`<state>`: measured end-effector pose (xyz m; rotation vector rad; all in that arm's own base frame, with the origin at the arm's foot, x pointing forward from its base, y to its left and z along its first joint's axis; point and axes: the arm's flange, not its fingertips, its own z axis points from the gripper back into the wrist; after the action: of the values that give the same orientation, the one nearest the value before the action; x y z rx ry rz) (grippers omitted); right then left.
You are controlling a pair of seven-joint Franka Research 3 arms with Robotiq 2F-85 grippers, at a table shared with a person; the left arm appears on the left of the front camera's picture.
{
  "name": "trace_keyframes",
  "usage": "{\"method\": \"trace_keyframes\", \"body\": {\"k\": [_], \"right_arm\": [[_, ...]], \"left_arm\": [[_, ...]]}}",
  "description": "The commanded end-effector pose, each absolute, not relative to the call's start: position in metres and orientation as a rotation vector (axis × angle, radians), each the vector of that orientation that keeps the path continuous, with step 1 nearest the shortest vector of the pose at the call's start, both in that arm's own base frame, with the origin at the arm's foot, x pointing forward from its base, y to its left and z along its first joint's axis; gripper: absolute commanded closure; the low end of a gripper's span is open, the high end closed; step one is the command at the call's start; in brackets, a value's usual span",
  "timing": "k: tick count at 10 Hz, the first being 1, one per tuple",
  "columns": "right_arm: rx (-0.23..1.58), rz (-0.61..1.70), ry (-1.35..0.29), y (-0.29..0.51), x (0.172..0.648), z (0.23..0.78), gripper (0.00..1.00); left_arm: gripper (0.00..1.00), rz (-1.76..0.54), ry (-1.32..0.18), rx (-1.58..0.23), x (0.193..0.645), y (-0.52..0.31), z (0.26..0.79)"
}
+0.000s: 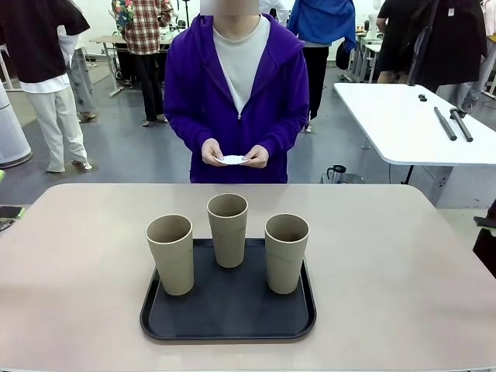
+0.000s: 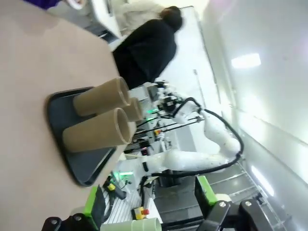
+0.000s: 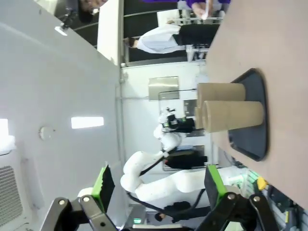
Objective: Place coasters on the table and set cups on them.
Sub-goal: Pick up one Reusable plastic cup and place it on a coaster set by the human.
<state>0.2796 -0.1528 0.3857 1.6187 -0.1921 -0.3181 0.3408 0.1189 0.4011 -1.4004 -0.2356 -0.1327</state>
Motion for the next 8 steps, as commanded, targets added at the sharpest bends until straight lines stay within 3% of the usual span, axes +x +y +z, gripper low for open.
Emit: {"method": "trace_keyframes", "body": {"k": [1,7,8], "right_arm": [[1.500,-0.251,-0.238,-0.117,0.256,0.383,0.00],[1.379,-0.151,-0.164,-0.113,0.259,0.379,0.00],[1.336,-0.145,-0.157,-0.112,0.257,0.381,0.00]], "left_arm": [[0.00,-0.100,-0.178,-1.297,0.343,0.113,0.411],[0.00,-0.071,-0.111,-1.178,0.351,0.124,0.406],[0.00,-0.076,-0.126,-1.235,0.346,0.121,0.399]]}}
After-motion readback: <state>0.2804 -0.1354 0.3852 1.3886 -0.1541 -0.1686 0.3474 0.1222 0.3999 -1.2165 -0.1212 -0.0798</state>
